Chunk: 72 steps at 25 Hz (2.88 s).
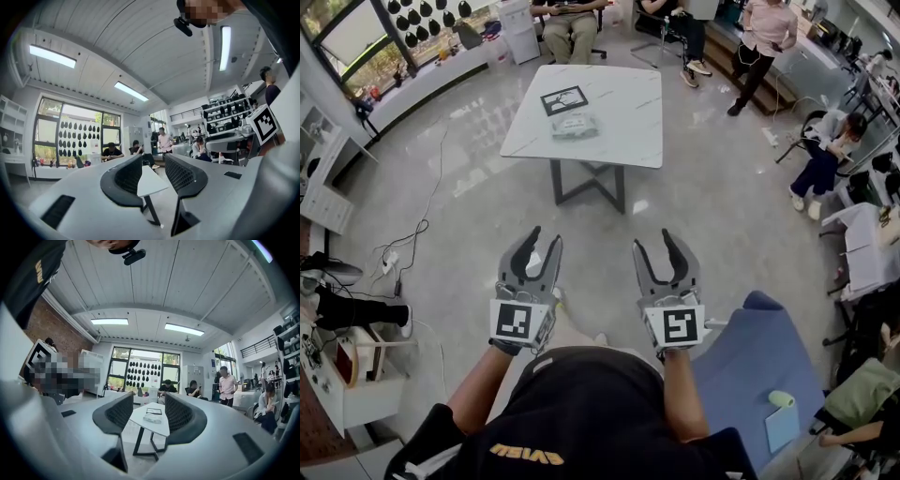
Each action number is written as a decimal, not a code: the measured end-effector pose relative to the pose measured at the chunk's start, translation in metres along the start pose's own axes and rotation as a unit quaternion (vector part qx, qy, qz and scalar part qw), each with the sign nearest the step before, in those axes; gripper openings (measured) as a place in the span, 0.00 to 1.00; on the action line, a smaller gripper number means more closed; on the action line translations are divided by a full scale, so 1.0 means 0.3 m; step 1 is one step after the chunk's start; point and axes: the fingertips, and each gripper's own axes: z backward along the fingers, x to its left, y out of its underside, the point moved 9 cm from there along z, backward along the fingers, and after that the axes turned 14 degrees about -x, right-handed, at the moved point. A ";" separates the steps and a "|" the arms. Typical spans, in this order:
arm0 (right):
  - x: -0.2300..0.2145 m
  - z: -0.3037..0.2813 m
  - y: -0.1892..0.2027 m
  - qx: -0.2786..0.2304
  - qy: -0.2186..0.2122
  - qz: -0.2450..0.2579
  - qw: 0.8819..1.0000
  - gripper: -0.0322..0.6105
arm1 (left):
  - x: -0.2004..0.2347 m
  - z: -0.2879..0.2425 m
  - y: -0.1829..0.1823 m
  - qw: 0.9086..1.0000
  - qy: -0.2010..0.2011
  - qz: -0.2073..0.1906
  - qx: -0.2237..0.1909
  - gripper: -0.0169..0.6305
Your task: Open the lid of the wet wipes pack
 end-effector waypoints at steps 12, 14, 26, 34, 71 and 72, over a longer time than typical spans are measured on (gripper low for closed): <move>-0.025 0.036 0.060 0.027 0.004 -0.016 1.000 0.71 | -0.029 -0.006 0.054 0.999 0.019 0.037 0.005 0.64; -0.029 0.012 0.081 0.039 0.001 -0.010 0.999 0.71 | -0.001 -0.007 0.056 0.999 0.017 0.038 0.004 0.64; -0.025 -0.307 0.228 0.090 -0.013 -0.013 0.996 0.69 | 0.350 -0.118 0.173 0.998 -0.044 0.026 0.022 0.64; -0.003 -0.642 0.243 0.112 -0.030 0.033 0.993 0.66 | 0.639 -0.317 0.231 0.999 -0.038 0.026 -0.008 0.64; -0.232 -1.553 0.802 0.173 -0.086 0.032 0.981 0.55 | 1.227 -1.114 0.670 0.997 -0.011 0.029 0.068 0.61; -0.253 -1.579 0.821 0.174 -0.089 0.026 0.980 0.55 | 1.232 -1.156 0.681 0.997 -0.012 0.029 0.069 0.61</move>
